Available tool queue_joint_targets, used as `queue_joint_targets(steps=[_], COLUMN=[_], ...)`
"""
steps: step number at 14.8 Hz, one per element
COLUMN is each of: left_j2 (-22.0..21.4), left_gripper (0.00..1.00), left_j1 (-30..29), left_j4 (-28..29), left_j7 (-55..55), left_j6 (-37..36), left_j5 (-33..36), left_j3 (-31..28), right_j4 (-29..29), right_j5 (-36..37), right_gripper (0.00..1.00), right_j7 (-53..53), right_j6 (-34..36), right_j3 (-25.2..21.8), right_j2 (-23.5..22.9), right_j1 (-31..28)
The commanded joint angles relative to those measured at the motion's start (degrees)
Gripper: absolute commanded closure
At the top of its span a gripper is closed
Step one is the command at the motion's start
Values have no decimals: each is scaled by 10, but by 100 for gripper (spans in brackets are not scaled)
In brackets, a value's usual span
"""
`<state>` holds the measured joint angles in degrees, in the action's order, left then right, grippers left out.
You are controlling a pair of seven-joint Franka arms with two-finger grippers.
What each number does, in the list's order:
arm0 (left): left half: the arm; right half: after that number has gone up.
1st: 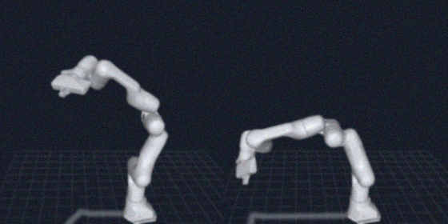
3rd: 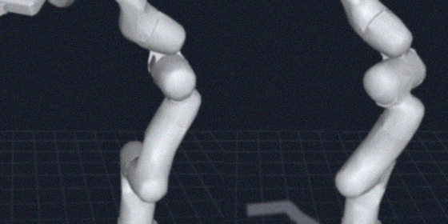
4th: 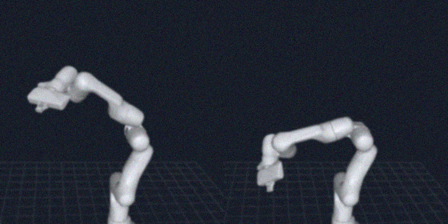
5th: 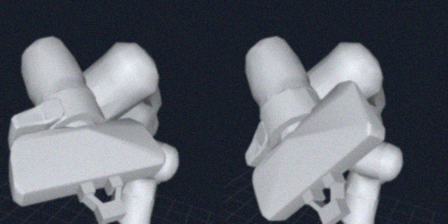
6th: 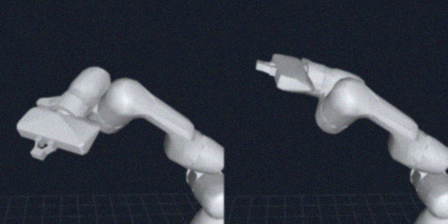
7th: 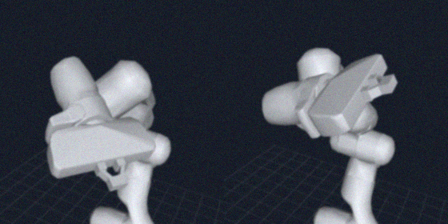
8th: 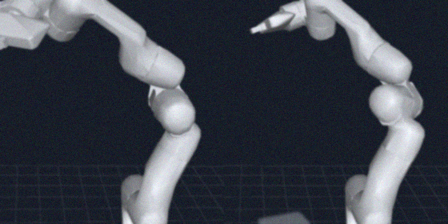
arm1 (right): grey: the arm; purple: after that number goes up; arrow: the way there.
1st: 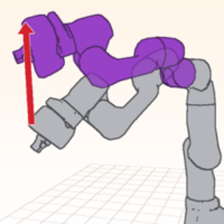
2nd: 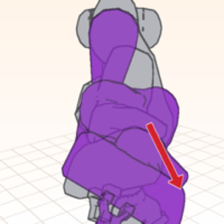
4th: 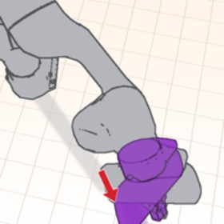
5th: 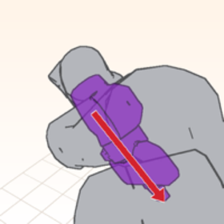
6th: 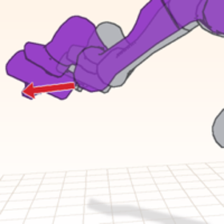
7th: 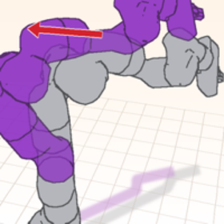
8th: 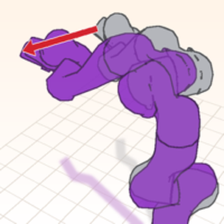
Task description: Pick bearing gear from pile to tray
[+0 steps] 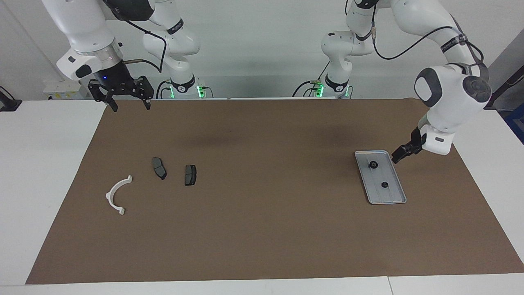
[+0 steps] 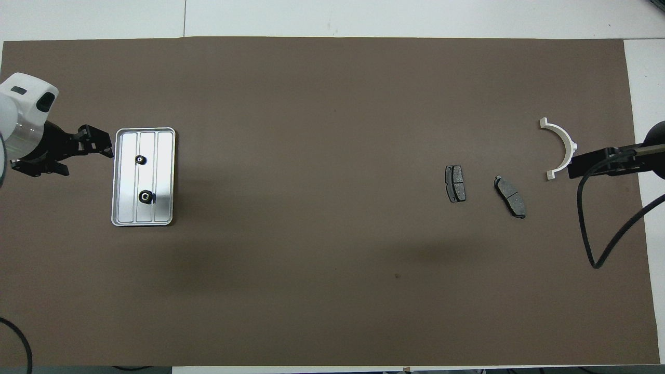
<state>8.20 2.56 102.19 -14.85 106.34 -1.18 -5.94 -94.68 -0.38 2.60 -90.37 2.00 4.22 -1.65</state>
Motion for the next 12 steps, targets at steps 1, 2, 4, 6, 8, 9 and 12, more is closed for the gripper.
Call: queue_joint_targets(steps=[1,2,4,6,8,9,12], left_j2=[-51,-72,-109,-125,-120,-125,-128], left_gripper=[0,0,0,0,0,0,0], left_j1=[-9,-9,-8,-8,-7,-7,-5], left_j4=[11,13,18,17,13,19,39], left_j7=[4,5,11,81,147,143,148], left_j6=[-55,-74,-112,-160,-143,-132,-81], left_j5=[7,7,7,8,7,6,7], left_j3=[6,6,6,-1,-12,-8,1], right_j4=[-3,-3,-3,-3,-3,-3,-3], right_j5=[-9,-8,-7,-5,-5,-5,-5], right_gripper=[0,0,0,0,0,0,0], right_j7=[14,14,14,14,14,14,14], right_j6=[8,8,8,9,10,9,9], right_j3=[-4,-4,-4,-4,-3,-4,-4], right_j2=[6,6,6,6,7,7,7], right_j1=[-1,-1,-1,-2,-1,-1,-1])
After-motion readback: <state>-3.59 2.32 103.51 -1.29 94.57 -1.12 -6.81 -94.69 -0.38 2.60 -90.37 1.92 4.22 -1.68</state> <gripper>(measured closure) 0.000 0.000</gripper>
